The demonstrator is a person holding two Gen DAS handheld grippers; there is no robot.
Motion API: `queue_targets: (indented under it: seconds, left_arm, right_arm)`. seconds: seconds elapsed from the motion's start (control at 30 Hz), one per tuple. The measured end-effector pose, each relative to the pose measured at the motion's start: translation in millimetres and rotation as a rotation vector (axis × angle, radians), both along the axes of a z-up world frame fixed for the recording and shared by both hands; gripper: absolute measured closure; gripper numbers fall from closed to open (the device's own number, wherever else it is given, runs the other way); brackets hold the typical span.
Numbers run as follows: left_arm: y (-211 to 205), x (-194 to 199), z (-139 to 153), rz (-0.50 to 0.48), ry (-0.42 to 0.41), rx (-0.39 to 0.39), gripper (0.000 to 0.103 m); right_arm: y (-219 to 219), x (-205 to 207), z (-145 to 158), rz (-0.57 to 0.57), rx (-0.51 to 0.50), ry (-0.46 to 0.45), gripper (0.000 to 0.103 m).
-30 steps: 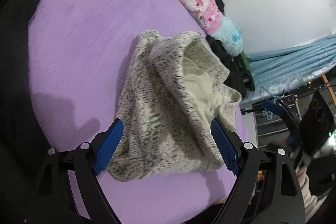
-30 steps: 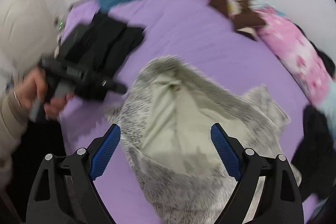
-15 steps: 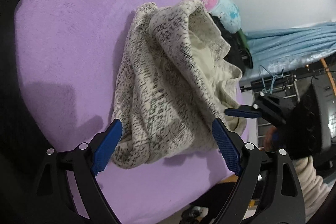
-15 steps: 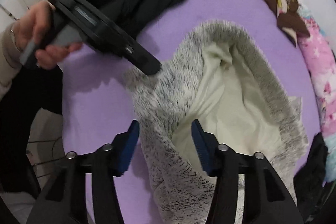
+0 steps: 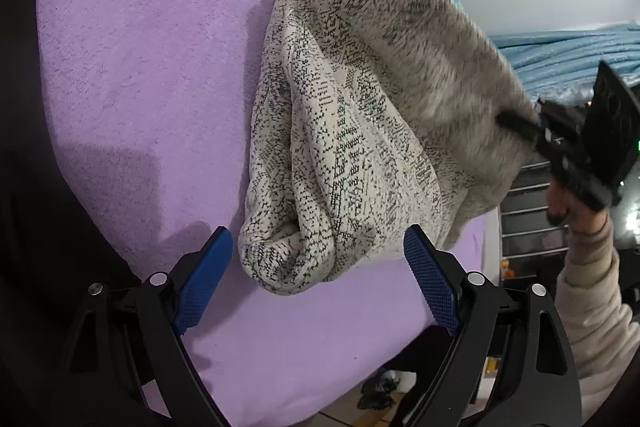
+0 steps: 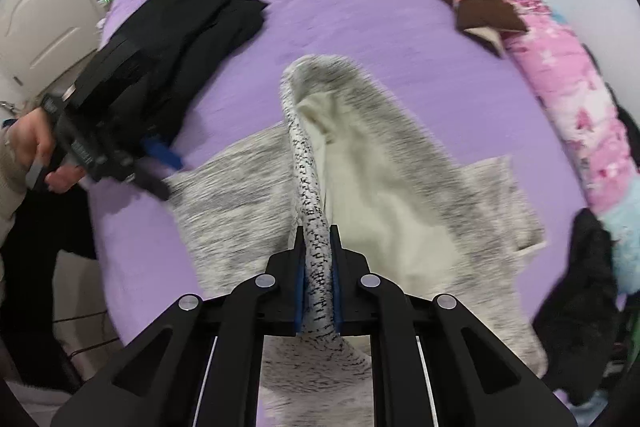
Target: Fold large clothes
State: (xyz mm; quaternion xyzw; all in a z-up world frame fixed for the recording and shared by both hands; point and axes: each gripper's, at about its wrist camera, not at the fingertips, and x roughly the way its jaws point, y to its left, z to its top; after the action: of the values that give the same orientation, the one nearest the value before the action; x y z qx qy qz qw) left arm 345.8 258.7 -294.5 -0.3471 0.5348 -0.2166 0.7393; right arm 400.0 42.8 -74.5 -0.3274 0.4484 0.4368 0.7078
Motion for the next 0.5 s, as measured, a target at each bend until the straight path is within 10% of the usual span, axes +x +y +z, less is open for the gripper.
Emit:
queue_targets:
  seconds: [0.23,0.5]
  left_arm:
    - [5,-2,-3,-0.006,0.004,0.027,0.019]
    - [7,-2,-4,-0.001,0.02,0.082,0.019]
  right_arm:
    - [15,65,-18,-0.065,-0.108,-0.032,0.093]
    - [6,102,-123,-0.243,-0.181,0.14,0.08]
